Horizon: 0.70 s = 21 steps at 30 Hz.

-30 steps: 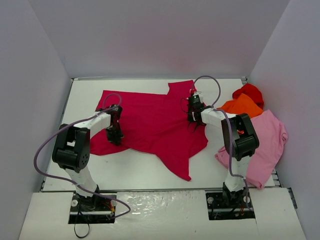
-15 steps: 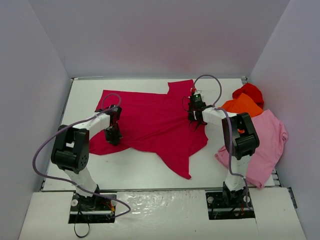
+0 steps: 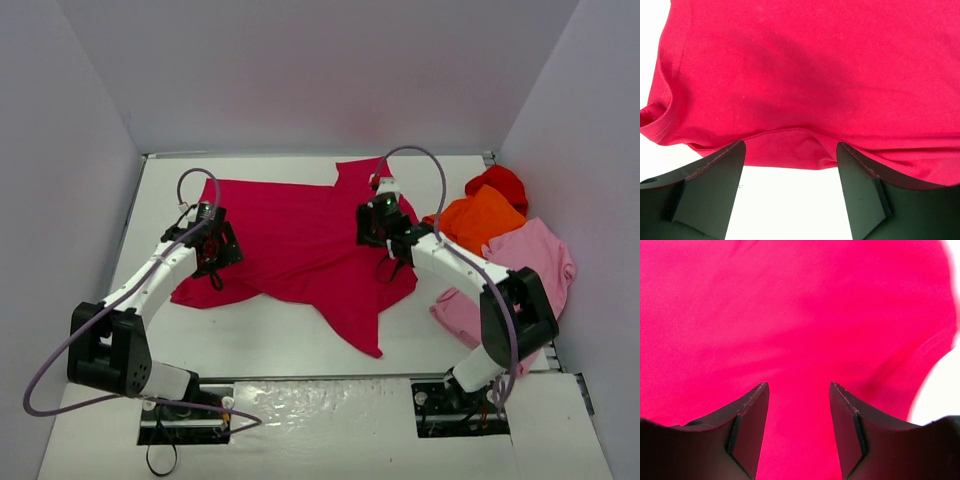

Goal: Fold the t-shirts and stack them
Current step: Flatten out the tshirt

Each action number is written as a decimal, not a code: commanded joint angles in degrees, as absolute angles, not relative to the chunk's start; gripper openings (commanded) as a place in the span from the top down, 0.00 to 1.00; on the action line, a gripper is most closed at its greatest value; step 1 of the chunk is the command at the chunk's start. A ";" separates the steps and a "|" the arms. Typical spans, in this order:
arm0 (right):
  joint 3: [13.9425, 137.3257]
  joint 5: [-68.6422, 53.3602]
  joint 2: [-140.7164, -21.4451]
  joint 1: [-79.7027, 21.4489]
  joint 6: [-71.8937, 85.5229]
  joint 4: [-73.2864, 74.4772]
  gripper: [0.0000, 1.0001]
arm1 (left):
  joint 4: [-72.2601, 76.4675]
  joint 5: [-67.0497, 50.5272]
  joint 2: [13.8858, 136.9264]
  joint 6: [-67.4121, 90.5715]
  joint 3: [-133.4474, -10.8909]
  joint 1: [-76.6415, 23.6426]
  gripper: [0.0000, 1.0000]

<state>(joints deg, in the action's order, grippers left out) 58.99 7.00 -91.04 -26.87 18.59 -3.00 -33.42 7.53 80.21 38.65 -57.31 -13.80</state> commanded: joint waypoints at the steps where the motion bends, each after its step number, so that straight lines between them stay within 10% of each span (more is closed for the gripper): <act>1: 50.37 7.27 -82.65 -36.86 27.25 2.02 0.52 | -31.68 7.19 81.19 38.53 -61.09 -13.62 0.30; 21: 34.55 15.29 -54.38 -58.39 52.15 20.48 0.55 | -26.04 0.15 88.18 38.67 -59.21 -14.94 0.33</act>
<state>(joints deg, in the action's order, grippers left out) 35.41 12.22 -52.40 -57.10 48.97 19.49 -28.65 0.86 88.27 38.37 -59.42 -14.69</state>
